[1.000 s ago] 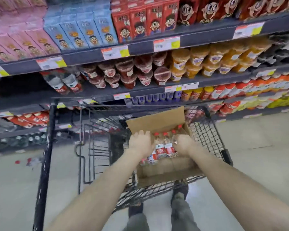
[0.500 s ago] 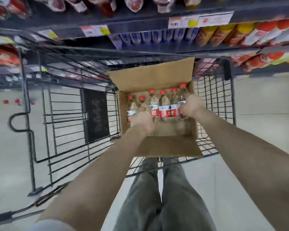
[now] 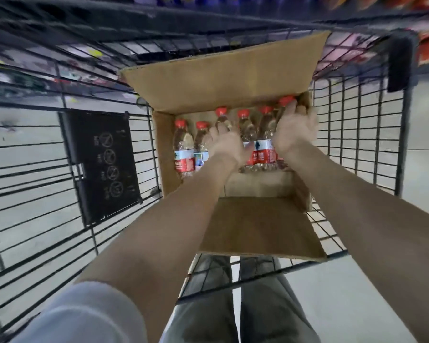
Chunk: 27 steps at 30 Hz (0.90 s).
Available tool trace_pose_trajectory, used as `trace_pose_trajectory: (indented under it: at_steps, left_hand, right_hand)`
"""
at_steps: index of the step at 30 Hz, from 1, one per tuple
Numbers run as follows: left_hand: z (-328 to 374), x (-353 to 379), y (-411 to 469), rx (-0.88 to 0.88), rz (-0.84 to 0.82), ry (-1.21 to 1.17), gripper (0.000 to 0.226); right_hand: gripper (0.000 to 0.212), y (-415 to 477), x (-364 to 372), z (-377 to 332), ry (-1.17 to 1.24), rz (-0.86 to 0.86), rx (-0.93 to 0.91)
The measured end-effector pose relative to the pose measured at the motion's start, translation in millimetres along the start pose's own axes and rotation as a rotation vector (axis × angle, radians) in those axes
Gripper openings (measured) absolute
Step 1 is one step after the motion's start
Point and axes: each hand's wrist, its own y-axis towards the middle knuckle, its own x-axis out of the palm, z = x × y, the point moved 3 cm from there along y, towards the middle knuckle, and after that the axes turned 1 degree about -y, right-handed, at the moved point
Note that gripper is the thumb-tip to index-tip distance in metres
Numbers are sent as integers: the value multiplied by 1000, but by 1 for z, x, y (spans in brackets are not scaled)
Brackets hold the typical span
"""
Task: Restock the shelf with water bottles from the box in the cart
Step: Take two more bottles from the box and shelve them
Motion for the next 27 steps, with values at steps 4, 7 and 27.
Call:
trace_pose_trajectory:
  at_steps: [4, 7, 27]
  left_hand:
    - [3, 5, 25, -43, -29, 59, 87]
    - [6, 8, 37, -38, -28, 101, 86]
    - [-6, 39, -2, -64, 247, -831, 76]
  right_hand:
    - [62, 1, 2, -2, -97, 15, -2]
    - [61, -1, 5, -2, -109, 57, -7]
    - [91, -14, 24, 5, 51, 115, -103]
